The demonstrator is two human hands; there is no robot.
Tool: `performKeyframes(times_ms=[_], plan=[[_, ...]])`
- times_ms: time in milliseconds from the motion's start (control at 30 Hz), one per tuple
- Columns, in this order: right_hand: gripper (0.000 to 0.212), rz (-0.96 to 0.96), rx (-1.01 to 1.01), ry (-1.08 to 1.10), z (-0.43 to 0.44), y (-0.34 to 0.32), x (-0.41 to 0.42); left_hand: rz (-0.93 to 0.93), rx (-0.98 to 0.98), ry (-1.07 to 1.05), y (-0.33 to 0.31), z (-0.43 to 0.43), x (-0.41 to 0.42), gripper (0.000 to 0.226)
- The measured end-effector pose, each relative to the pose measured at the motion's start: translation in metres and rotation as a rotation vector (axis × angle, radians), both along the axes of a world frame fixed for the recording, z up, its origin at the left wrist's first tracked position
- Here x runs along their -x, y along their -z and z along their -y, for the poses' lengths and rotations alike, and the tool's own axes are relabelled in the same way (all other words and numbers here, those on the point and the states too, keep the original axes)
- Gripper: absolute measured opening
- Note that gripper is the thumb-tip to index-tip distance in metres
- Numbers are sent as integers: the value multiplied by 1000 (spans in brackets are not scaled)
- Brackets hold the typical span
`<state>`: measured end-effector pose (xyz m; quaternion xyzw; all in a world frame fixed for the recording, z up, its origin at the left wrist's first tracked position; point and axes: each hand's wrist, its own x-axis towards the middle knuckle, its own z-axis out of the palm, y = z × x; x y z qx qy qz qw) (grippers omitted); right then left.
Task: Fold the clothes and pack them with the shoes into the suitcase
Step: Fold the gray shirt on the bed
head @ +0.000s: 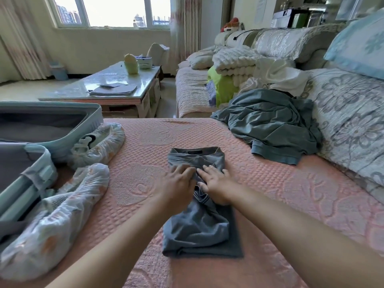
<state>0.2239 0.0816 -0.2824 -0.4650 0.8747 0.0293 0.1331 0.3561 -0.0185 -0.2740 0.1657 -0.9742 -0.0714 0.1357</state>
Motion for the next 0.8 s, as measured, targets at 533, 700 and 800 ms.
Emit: performKeyframes(times_ms=[533,700,800], plan=[[68,-19,93,-167,-47,4,-42,364,-38,167,2,2,-44,87],[84,42,52,-280,-75,-21,-72,423,-19,315,-9,-11,-80,113],[104,42,-104,-364,-93,-18,-89,434,62,391,5,-17,-96,118]])
